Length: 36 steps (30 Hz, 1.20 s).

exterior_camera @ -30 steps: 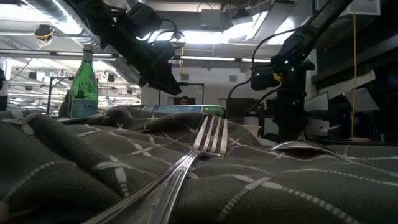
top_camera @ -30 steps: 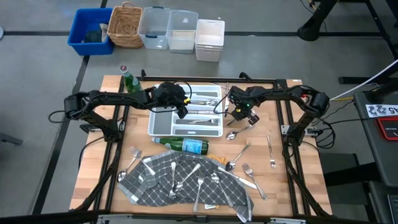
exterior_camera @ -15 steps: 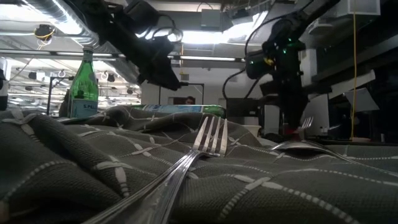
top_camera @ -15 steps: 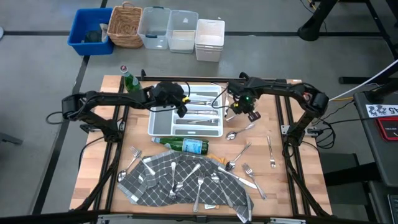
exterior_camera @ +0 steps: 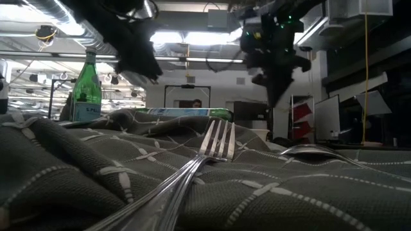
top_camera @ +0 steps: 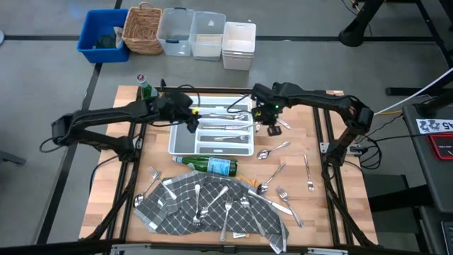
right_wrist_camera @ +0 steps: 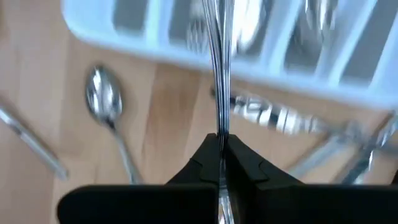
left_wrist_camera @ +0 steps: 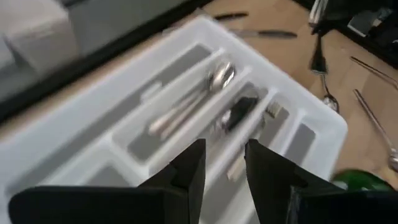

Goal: Sort silverware
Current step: Put the silver fork into the silverware tray

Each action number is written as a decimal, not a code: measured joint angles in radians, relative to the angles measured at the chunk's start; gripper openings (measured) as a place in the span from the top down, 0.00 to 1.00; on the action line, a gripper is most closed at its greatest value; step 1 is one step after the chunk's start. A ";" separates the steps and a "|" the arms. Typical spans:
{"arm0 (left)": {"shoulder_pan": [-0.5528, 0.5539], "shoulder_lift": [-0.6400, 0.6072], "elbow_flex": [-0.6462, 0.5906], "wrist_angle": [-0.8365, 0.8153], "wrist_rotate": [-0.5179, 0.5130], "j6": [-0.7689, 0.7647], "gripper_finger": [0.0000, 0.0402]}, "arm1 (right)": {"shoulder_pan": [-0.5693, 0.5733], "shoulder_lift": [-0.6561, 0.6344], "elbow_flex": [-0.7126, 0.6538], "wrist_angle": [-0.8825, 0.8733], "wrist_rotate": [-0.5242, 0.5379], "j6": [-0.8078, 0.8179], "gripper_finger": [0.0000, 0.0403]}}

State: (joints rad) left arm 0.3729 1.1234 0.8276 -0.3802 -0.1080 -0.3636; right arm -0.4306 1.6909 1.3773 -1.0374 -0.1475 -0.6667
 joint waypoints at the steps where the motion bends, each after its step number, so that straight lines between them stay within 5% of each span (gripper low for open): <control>1: 0.000 -0.020 0.000 -0.041 0.003 -0.031 0.75 | 0.018 0.000 0.000 0.029 -0.007 0.008 0.97; 9: 0.000 -0.156 0.000 -0.293 0.125 -0.173 0.75 | 0.146 0.040 0.001 0.291 -0.022 0.116 0.97; 23: -0.079 -0.217 0.001 -0.500 0.146 -0.230 0.75 | 0.176 0.209 0.001 0.505 -0.046 0.424 0.97; 36: -0.254 -0.217 0.001 -0.723 0.434 -0.428 0.75 | 0.176 0.295 0.001 0.578 -0.042 0.424 0.93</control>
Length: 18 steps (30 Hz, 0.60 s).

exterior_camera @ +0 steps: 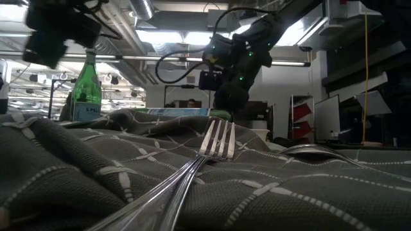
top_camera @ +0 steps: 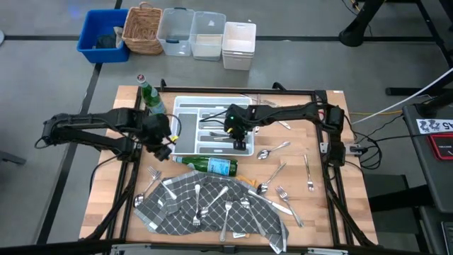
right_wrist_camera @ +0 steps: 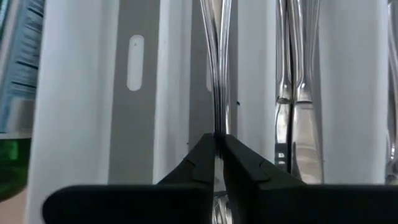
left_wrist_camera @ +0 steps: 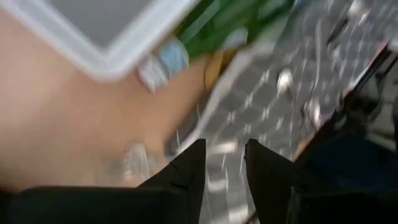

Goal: Sort silverware
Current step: Put the silver fork into the silverware tray, then put the silver spoon into the silverware tray

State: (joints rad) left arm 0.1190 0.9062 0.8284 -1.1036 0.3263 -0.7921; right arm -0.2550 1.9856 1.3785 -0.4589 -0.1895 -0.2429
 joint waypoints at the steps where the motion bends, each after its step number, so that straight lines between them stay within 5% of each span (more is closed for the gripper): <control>1: -0.022 0.000 0.000 -0.016 0.013 -0.018 0.75 | 0.000 0.004 0.000 -0.003 0.005 0.000 0.92; 18: -0.423 0.014 -0.049 -0.107 0.038 -0.616 0.75 | 0.000 0.011 0.000 -0.002 0.050 0.000 0.82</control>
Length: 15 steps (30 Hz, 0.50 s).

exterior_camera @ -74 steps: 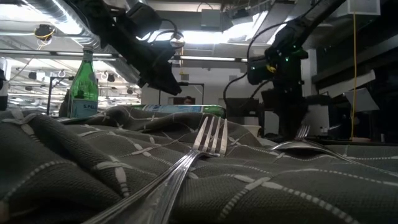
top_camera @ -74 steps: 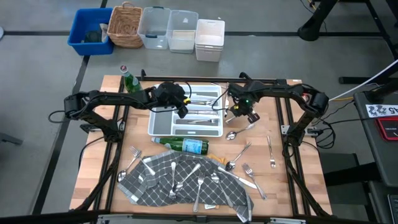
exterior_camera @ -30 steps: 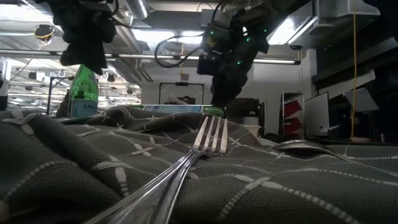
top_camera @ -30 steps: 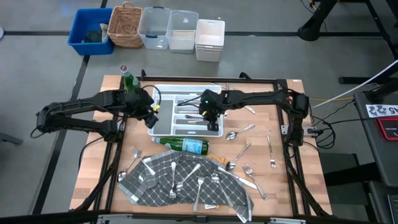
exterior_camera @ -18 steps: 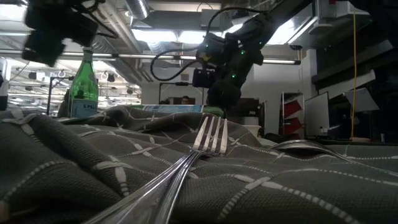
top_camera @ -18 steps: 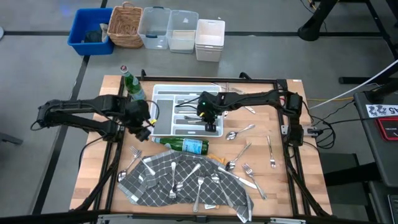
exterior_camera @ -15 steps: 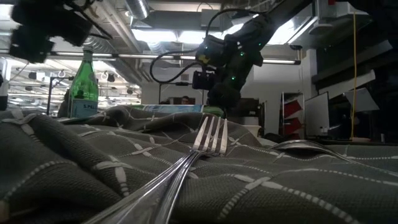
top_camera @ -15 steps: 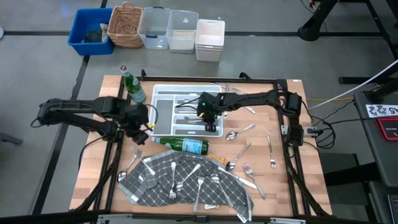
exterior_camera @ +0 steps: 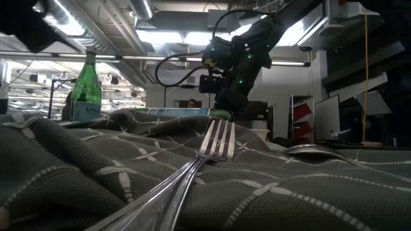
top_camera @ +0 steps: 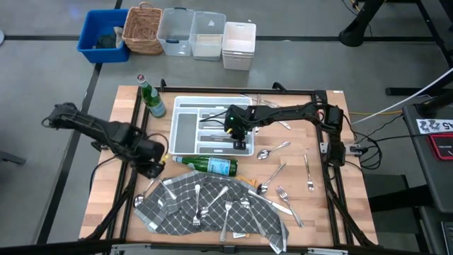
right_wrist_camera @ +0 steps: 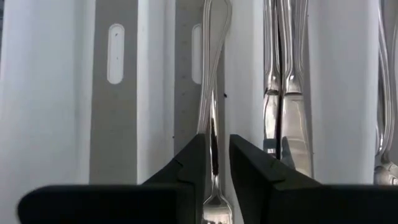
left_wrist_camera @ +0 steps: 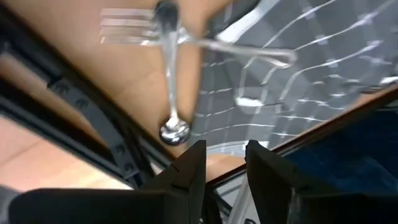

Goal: Sort silverware
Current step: Put the silver spoon into the silverware tray

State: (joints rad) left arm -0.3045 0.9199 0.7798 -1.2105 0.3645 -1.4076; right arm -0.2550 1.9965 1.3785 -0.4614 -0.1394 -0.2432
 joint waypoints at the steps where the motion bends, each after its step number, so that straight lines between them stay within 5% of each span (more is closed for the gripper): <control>1: -0.023 0.006 -0.009 0.002 -0.001 -0.030 0.75 | 0.000 0.000 0.000 0.000 0.000 0.000 0.82; 15: -0.206 0.133 -0.148 0.192 -0.017 -0.293 0.75 | 0.000 0.000 0.000 -0.001 -0.010 0.000 0.82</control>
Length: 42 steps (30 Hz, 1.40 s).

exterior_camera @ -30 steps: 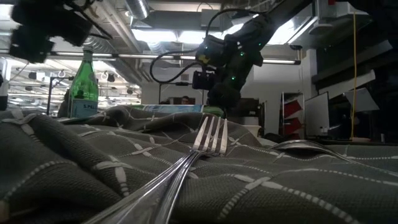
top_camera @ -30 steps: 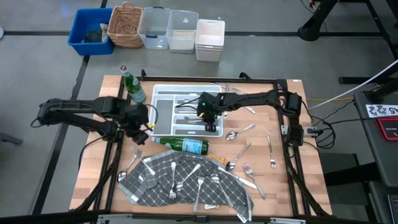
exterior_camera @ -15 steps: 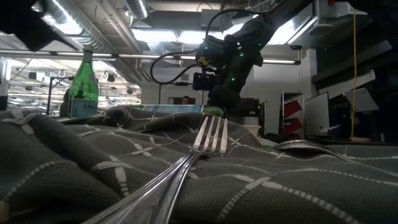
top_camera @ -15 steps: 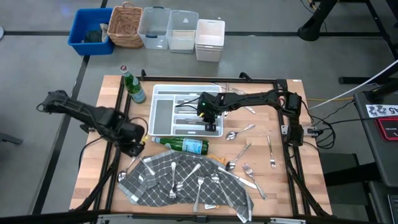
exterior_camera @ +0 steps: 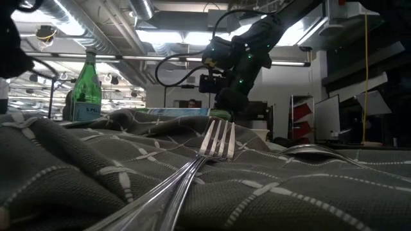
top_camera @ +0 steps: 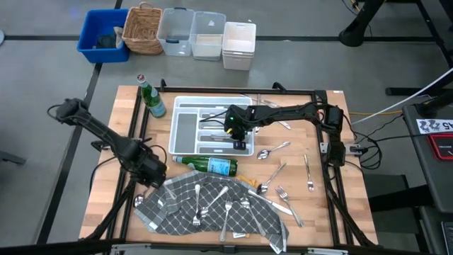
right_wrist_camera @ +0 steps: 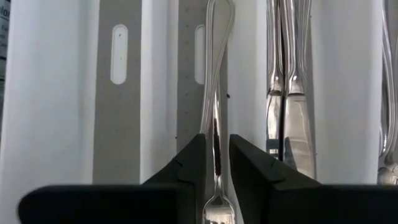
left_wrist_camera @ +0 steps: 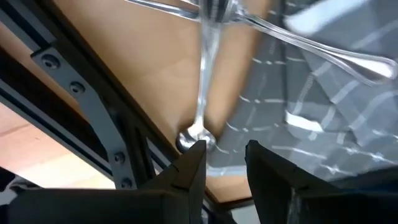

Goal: Sort silverware
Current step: Put the silver spoon into the silverware tray

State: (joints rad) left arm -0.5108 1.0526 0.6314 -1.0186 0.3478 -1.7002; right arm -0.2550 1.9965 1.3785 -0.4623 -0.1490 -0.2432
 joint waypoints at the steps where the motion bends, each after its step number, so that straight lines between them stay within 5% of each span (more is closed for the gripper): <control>1: -0.004 0.012 -0.009 0.009 0.000 -0.007 0.75 | 0.000 0.000 0.000 0.000 0.000 0.000 0.82; 27: -0.005 0.342 -0.064 0.184 -0.024 -0.013 0.75 | 0.000 -0.017 0.062 -0.082 -0.001 -0.001 0.82; 42: -0.007 0.349 -0.067 0.189 -0.026 -0.062 0.75 | 0.000 -0.018 0.189 -0.168 -0.001 -0.073 0.82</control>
State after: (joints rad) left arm -0.5179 1.4015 0.5648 -0.8292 0.3220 -1.7618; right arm -0.2550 1.9789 1.5670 -0.6304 -0.1501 -0.3166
